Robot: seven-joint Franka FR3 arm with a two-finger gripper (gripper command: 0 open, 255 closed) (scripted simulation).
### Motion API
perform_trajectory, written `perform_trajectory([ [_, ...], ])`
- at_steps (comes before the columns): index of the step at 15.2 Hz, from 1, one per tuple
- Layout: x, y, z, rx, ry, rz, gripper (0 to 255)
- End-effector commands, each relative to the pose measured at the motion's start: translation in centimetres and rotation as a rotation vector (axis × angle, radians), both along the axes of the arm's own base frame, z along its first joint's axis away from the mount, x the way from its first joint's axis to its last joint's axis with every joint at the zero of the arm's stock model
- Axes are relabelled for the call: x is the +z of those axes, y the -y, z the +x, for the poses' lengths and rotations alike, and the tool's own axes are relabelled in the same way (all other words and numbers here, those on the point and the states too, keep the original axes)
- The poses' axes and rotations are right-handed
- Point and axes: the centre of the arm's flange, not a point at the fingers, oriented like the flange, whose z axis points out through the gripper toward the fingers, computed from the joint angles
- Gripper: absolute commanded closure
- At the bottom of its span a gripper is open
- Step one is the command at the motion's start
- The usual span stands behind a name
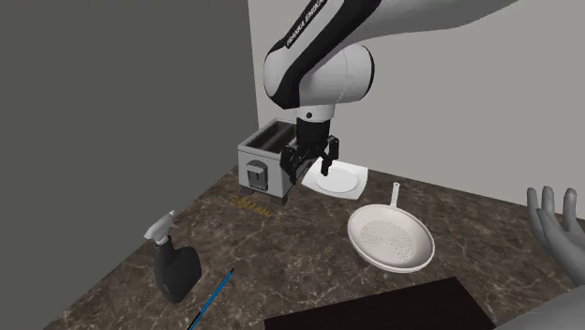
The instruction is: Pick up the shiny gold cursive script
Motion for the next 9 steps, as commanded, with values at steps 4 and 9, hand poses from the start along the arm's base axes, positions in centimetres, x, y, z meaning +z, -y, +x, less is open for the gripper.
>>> perform_trajectory([
  [4,-4.5,-3.0,3.9,0.093,0.023,-0.009,0],
  [9,-8.8,-6.4,7.5,0.186,0.045,-0.018,0],
])
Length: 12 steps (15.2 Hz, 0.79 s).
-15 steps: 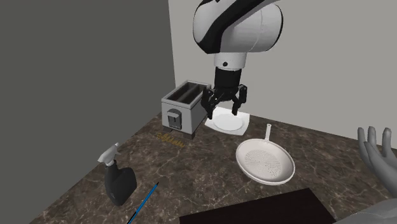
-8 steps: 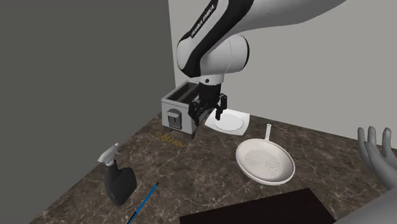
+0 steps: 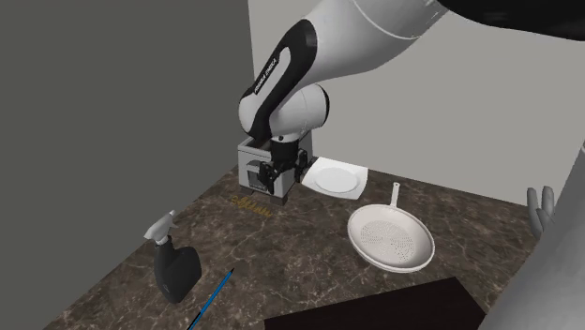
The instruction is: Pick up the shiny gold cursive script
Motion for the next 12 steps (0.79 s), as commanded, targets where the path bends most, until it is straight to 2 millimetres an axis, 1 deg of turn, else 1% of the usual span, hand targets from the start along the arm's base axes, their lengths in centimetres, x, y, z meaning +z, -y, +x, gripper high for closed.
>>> perform_trajectory([
  [1,-2.0,-1.5,1.5,0.038,0.009,-0.003,0],
  [11,-10.4,-9.2,7.9,0.223,0.053,-0.021,0],
  [12,-10.8,-9.6,8.1,0.231,0.055,-0.022,0],
])
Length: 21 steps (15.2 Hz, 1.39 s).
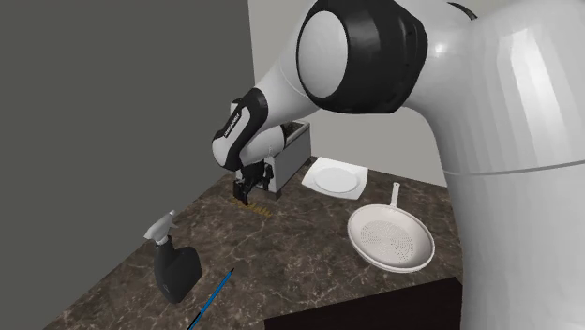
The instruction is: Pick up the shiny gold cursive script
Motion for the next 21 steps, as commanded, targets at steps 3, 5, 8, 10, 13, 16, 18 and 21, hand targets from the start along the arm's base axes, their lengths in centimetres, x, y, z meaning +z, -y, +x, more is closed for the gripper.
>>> perform_trajectory([
  [3,-2.5,-0.6,0.3,0.014,0.004,-0.002,0],
  [5,-3.6,-0.6,0.3,0.014,0.004,-0.002,0],
  [8,-4.9,-0.6,0.3,0.014,0.004,-0.002,0],
  [10,-4.9,-0.6,0.3,0.014,0.004,-0.002,255],
  [13,-4.9,-0.7,0.3,0.014,0.004,-0.002,255],
  [16,-4.9,-0.7,0.3,0.014,0.004,-0.002,255],
  [18,-4.9,-0.7,0.3,0.014,0.004,-0.002,255],
  [21,-3.9,-0.6,0.3,0.014,0.004,-0.002,255],
])
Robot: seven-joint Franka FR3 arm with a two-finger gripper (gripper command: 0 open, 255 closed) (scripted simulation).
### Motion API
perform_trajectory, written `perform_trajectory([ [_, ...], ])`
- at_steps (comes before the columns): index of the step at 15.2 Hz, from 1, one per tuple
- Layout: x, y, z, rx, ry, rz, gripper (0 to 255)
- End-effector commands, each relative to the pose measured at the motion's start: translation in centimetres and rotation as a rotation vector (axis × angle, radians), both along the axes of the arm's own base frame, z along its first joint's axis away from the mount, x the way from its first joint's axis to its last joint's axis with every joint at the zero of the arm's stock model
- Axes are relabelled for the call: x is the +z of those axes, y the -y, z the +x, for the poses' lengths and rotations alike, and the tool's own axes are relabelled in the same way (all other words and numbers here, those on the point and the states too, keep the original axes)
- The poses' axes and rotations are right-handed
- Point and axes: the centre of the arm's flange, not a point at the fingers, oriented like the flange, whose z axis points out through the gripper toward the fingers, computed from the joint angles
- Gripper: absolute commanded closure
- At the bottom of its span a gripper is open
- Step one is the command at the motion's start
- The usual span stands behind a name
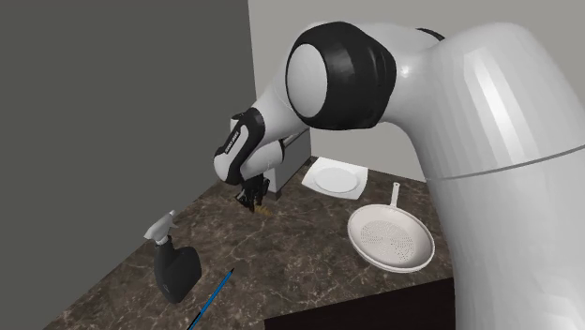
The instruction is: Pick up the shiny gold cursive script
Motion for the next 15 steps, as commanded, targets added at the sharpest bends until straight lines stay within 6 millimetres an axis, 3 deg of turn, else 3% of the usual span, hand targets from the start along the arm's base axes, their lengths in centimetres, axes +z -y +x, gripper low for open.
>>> perform_trajectory([
  [1,1.0,0.0,0.0,0.0,0.0,0.0,255],
  [13,7.3,0.0,0.0,0.0,0.0,0.0,255],
  [15,7.4,0.0,0.0,0.0,0.0,0.0,255],
])
